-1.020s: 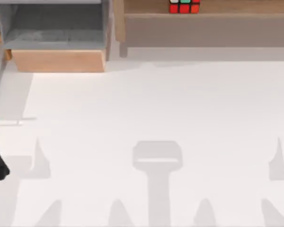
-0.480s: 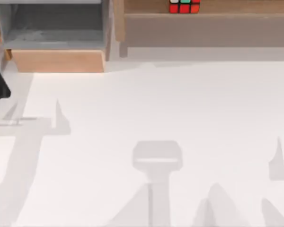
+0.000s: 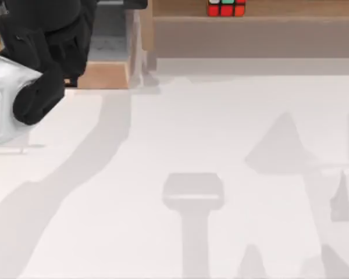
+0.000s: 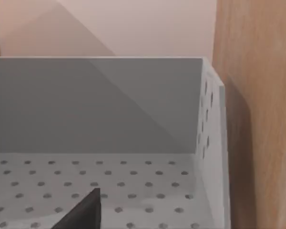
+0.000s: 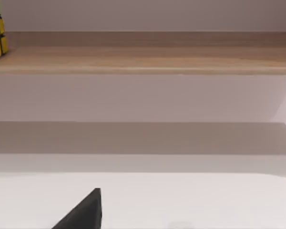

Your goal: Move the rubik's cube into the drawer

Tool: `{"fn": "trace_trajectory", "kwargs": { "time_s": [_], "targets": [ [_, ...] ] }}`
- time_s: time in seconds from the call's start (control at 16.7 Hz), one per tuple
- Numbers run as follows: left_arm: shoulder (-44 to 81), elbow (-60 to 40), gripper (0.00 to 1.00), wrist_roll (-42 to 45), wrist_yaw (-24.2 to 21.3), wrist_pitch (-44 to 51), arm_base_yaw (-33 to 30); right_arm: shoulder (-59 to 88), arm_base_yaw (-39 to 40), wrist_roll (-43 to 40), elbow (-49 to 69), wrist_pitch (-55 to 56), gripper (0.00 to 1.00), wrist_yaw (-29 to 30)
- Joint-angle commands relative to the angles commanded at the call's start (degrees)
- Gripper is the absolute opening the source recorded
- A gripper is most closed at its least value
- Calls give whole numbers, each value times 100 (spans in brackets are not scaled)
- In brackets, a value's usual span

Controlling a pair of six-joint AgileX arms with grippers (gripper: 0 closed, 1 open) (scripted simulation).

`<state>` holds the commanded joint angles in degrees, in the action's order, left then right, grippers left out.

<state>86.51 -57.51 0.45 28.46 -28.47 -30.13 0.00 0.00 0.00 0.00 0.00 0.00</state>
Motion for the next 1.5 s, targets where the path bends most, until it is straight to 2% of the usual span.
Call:
{"fn": "trace_trajectory", "kwargs": {
  "time_s": [0.36,0.66,1.2,1.5],
  "targets": [
    [3297,-2145,100,22,1029,-1085,-1112,0,0,0,0,0,100,0],
    [4695,-3170,100,41,1530,-1603,-1632,0,0,0,0,0,100,0],
    [4893,-3373,100,43,1555,-1618,-1655,0,0,0,0,0,100,0],
    [5392,-4321,100,33,1329,-1177,-1439,0,0,0,0,0,100,0]
  ]
}}
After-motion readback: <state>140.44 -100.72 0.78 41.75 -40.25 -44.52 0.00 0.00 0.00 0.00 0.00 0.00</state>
